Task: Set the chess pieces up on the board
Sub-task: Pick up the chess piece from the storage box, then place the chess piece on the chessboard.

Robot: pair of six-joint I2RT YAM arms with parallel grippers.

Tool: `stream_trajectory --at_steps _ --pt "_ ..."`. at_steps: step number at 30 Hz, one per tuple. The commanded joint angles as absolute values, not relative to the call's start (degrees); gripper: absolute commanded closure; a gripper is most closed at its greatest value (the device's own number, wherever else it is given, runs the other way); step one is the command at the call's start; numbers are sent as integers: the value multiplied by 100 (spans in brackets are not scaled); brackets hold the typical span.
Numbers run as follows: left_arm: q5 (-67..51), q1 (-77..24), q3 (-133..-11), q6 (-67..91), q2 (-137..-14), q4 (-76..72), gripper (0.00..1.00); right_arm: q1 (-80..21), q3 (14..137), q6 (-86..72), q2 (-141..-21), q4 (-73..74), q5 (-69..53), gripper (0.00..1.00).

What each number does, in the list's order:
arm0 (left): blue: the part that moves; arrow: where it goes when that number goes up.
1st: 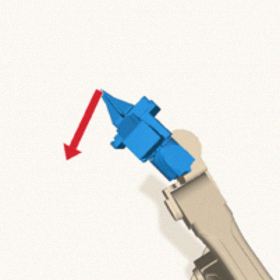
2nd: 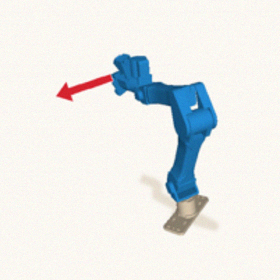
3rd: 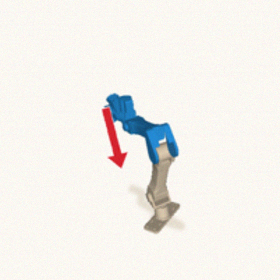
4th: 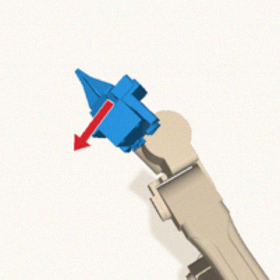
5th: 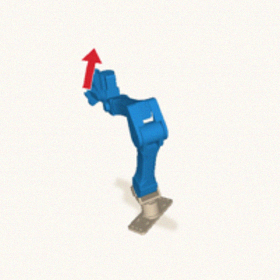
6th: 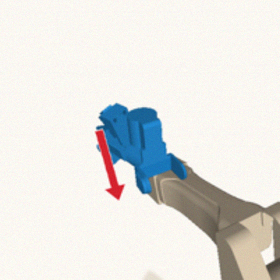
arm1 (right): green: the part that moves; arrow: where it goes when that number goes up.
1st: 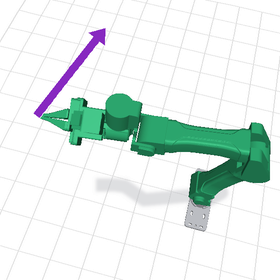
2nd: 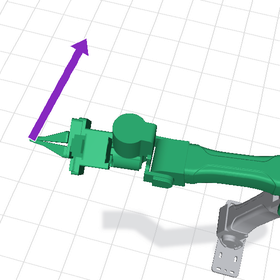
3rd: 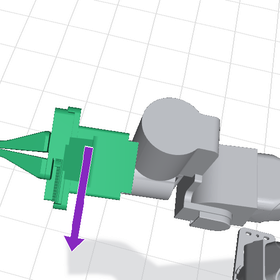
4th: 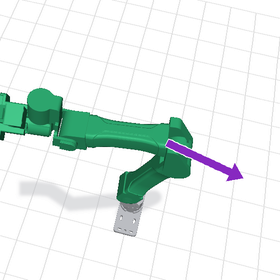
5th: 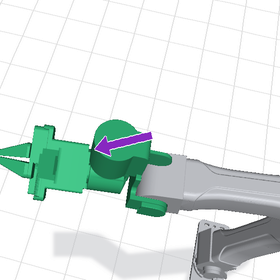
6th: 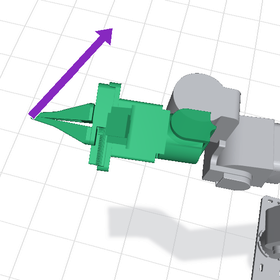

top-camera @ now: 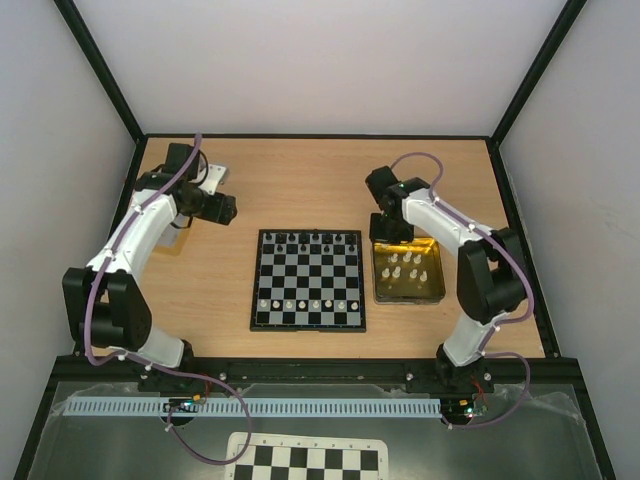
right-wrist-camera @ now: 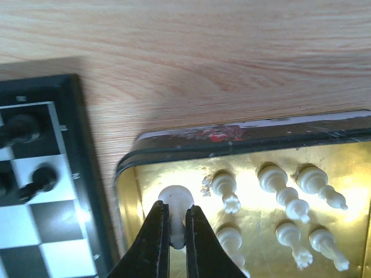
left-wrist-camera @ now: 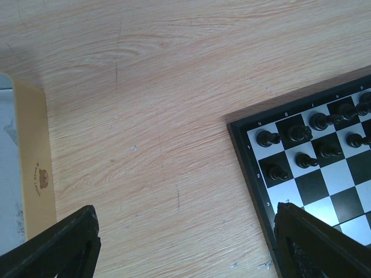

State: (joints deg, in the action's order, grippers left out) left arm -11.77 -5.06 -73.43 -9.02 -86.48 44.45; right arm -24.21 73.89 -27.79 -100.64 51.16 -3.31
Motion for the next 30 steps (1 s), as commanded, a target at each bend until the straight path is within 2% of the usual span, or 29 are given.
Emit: stream_trajectory --at_steps 1,7,15,19,23,30 --pt "-1212 -466 -7308 -940 -8437 4508 18 -2707 7707 -3013 -9530 5703 -88 98" --pt "-1226 -466 -7304 -940 -8331 4518 18 -3860 7845 -3746 -9037 6189 -25 98" --pt "-1212 -448 -7271 -906 -8246 4493 17 -5189 7355 -4810 -8516 6301 -218 98" --pt "-1222 -448 -7259 -882 -8240 4475 15 -5463 6896 -5162 -8232 6179 -290 98" --pt "-1210 -447 -7261 -857 -8218 4448 8 -5778 6449 -5524 -8070 5931 -365 98" --pt "-1197 -442 -7304 -814 -8250 4430 7 -6371 6074 -5889 -8225 5475 -417 98"
